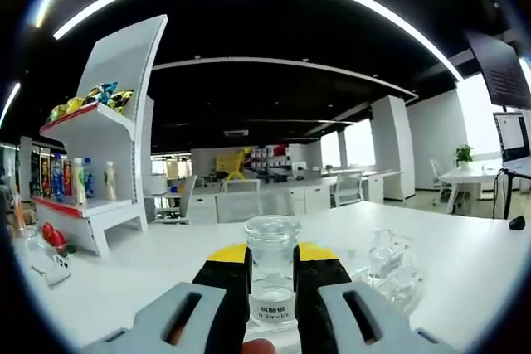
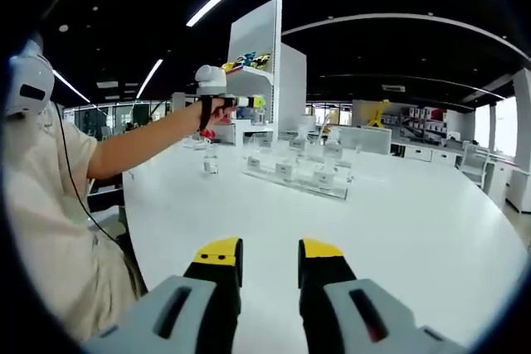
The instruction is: Identify the label on the chemical reagent bottle, grasp the chemical reagent bottle, and place it in the designated position on the reagent rack
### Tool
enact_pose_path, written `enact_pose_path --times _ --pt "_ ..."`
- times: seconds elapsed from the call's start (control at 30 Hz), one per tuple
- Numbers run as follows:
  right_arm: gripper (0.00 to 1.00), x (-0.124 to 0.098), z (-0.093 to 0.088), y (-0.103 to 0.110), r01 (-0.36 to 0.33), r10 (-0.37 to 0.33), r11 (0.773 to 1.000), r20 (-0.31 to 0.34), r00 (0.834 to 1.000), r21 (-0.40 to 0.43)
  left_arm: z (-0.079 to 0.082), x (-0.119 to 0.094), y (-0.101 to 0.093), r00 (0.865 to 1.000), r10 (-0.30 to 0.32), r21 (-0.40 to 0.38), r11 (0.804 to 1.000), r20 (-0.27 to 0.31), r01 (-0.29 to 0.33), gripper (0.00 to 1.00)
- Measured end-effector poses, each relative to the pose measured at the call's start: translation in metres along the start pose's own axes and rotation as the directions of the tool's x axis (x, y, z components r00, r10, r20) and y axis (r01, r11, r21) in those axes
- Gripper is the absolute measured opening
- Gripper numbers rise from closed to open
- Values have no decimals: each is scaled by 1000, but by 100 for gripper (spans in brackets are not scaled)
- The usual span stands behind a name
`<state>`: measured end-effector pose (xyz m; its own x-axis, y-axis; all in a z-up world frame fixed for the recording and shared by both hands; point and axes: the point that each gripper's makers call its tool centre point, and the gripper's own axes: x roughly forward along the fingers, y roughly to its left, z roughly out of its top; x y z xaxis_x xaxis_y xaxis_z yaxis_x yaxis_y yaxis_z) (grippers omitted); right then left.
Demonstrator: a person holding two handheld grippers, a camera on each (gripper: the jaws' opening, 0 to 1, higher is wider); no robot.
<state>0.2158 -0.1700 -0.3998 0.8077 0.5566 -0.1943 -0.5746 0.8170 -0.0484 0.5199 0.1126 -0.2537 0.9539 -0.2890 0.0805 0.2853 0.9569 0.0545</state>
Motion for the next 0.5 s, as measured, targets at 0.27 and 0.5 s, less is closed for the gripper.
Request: enact_pose_path --times 0.27,0.5 --pt "26 2 4 -3 -4 4 1000 7 1000 9 -7 21 8 1000 9 0 1000 -17 -9 20" --pt "26 3 4 -6 0 0 1000 -1 1000 5 -9 36 15 1000 16 8 1000 -13 -16 20"
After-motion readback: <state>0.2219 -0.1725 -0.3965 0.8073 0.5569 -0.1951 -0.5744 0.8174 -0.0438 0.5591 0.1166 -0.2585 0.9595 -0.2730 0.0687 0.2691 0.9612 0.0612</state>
